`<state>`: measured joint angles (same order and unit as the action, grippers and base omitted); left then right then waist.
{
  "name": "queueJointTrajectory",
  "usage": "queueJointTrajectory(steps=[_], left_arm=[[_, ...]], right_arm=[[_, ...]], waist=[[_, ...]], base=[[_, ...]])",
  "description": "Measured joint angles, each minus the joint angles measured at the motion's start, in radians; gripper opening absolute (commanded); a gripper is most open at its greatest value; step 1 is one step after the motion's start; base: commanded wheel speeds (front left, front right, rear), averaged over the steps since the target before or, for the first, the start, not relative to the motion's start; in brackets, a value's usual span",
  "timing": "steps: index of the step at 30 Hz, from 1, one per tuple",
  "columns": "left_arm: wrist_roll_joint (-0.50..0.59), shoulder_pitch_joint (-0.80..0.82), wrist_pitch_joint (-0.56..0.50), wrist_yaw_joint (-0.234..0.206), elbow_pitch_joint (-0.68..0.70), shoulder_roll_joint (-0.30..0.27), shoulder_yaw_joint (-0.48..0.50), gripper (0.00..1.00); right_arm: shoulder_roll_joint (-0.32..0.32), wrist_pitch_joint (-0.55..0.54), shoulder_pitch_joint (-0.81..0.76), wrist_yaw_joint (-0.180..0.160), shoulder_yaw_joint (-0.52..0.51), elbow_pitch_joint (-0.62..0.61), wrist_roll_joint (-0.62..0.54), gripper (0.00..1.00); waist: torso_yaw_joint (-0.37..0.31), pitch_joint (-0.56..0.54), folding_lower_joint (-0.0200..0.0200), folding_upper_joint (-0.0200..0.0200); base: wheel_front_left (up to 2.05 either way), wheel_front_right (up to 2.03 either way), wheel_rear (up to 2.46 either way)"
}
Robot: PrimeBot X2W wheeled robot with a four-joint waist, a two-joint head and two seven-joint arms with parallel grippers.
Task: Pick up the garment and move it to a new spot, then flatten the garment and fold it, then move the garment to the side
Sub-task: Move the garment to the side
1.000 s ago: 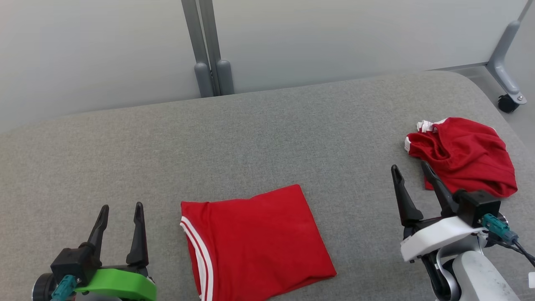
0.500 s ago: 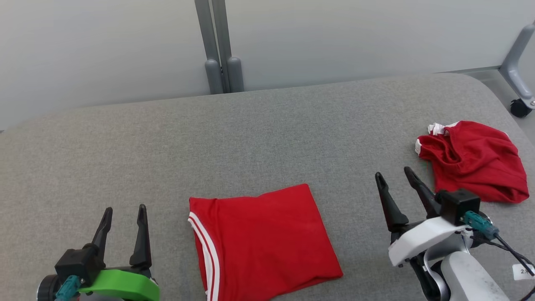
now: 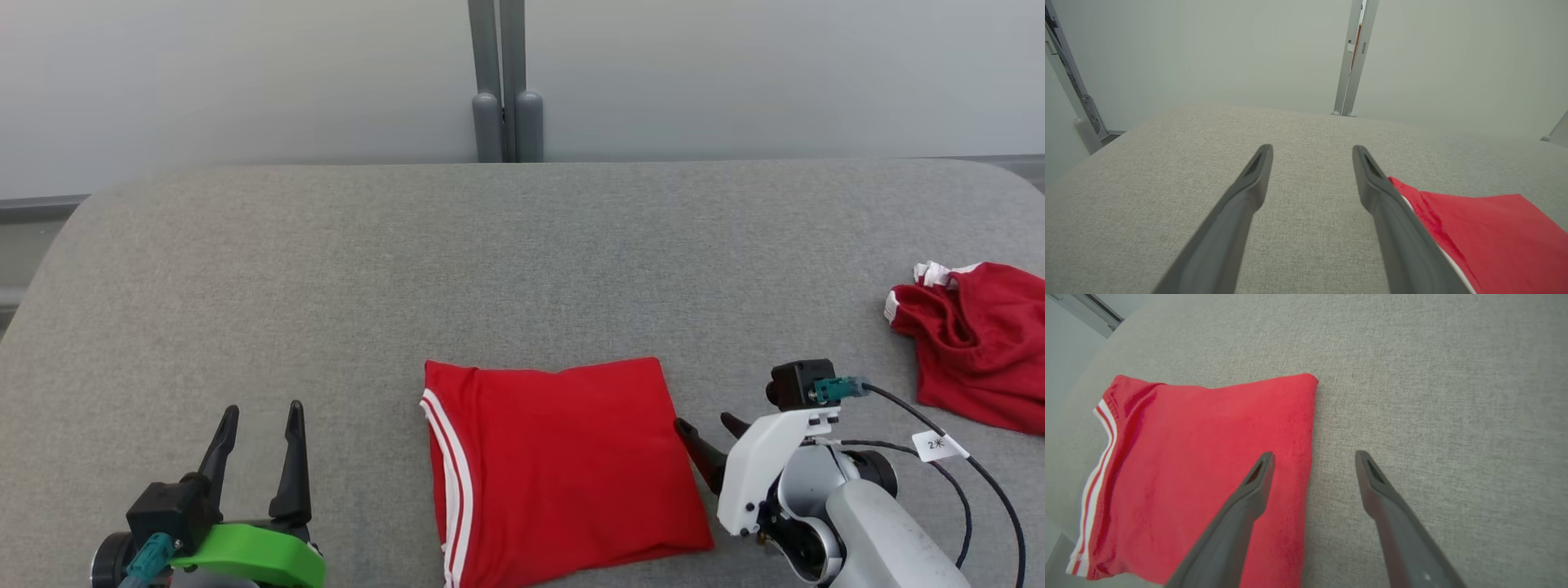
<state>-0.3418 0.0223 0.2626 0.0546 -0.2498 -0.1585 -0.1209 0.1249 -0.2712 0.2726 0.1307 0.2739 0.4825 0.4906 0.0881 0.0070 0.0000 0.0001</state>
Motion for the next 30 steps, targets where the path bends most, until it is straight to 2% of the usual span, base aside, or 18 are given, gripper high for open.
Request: queueJointTrajectory(steps=[5, 11, 12, 13, 14, 15, 23, 30], left_arm=[[0.003, 0.021, 0.0, 0.012, -0.005, 0.002, -0.004, 1.0], [0.01, 0.034, 0.0, 0.018, -0.016, 0.005, -0.004, 1.0], [0.01, 0.035, 0.0, 0.02, -0.016, 0.005, -0.003, 1.0], [0.01, 0.035, 0.0, 0.02, -0.018, 0.005, -0.003, 1.0], [0.01, 0.035, 0.0, 0.021, -0.019, 0.005, -0.003, 1.0], [0.01, 0.035, 0.0, 0.021, -0.02, 0.006, -0.002, 1.0], [0.022, 0.037, 0.0, 0.033, -0.024, 0.005, -0.014, 1.0], [0.027, 0.059, -0.004, 0.043, -0.019, -0.002, -0.05, 1.0]], right_arm=[[-0.022, -0.09, 0.002, 0.0, -0.01, 0.064, 0.058, 1.0], [-0.018, -0.132, 0.019, 0.001, -0.004, 0.108, 0.089, 1.0], [-0.02, -0.132, 0.021, 0.001, -0.004, 0.11, 0.09, 0.96], [-0.019, -0.129, 0.023, 0.001, -0.005, 0.111, 0.09, 0.55], [-0.019, -0.121, 0.024, 0.001, -0.004, 0.112, 0.091, 0.32], [-0.019, -0.112, 0.026, 0.001, -0.001, 0.112, 0.092, 0.0], [-0.003, -0.068, 0.042, 0.0, 0.045, 0.096, 0.105, 0.0], [0.047, -0.049, 0.07, 0.0, 0.077, 0.057, 0.121, 0.0]], waist=[[0.046, 0.018, 0.0, 0.0], [0.092, 0.045, 0.0, 0.0], [0.098, 0.049, 0.0, 0.0], [0.102, 0.052, 0.0, 0.0], [0.107, 0.054, 0.0, 0.0], [0.111, 0.056, 0.0, 0.0], [0.088, 0.043, 0.0, 0.0], [0.011, 0.02, 0.0, 0.0]], base=[[0.0, 0.0, 0.0], [0.0, 0.0, 0.0], [0.0, 0.0, 0.0], [0.0, 0.0, 0.0], [0.0, 0.0, 0.0], [0.0, 0.0, 0.0], [0.0, 0.0, 0.0], [0.0, 0.0, 0.0]])
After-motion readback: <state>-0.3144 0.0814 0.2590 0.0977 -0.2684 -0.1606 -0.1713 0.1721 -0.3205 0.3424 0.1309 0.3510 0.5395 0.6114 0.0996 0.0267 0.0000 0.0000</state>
